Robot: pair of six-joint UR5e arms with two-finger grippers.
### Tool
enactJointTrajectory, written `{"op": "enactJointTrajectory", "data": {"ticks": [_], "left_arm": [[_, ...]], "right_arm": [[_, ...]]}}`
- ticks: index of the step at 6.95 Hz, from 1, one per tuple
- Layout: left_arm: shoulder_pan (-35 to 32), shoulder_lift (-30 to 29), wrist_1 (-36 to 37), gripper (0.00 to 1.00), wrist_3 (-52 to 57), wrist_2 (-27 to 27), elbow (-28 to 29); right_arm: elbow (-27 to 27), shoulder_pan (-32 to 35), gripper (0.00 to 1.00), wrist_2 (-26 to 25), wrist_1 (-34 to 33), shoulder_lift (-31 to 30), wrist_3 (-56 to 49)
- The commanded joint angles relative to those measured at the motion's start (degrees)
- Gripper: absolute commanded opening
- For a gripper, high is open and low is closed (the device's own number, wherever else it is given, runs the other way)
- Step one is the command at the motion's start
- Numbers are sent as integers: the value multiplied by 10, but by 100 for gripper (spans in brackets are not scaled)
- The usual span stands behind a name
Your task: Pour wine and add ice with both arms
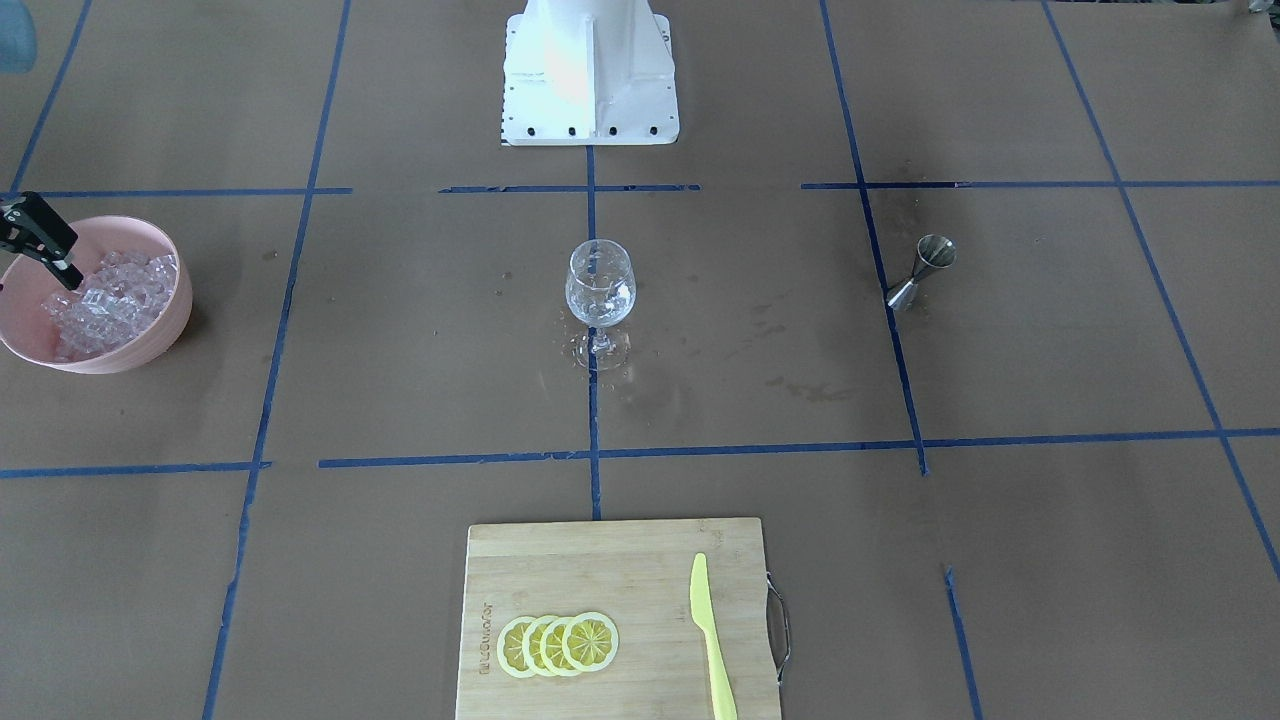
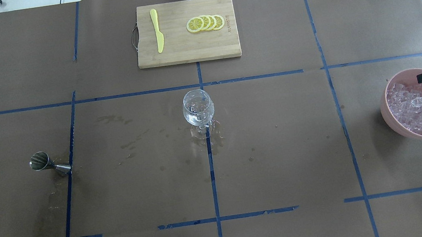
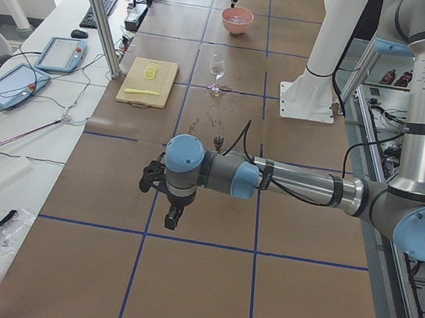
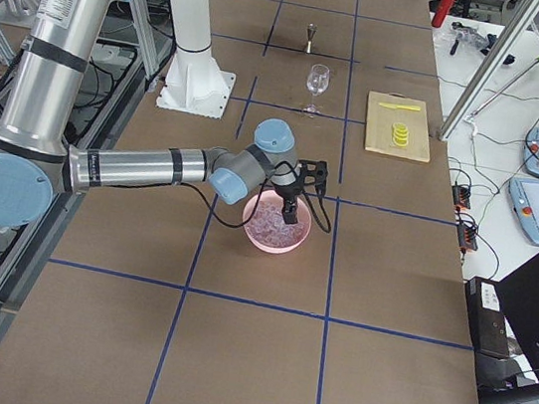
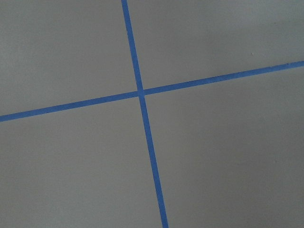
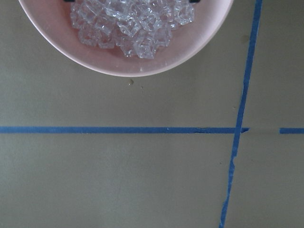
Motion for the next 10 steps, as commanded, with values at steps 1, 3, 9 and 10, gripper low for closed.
{"op": "enactJointTrajectory", "data": {"ticks": [1,3,9,10], "left_arm": [[0,-1,-8,100,0,-1,-1],[0,-1,-8,100,1,-1,-1],[0,0,-10,100,1,-1,0],[0,-1,-10,100,1,-1,0]], "right_arm": [[-3,-70,76,-78,62,-34,91],[-3,-120,73,-135,65,-37,124],[-13,-126,58,-151,65,-38,121],[-13,-126,44,-152,65,-37,117]]}}
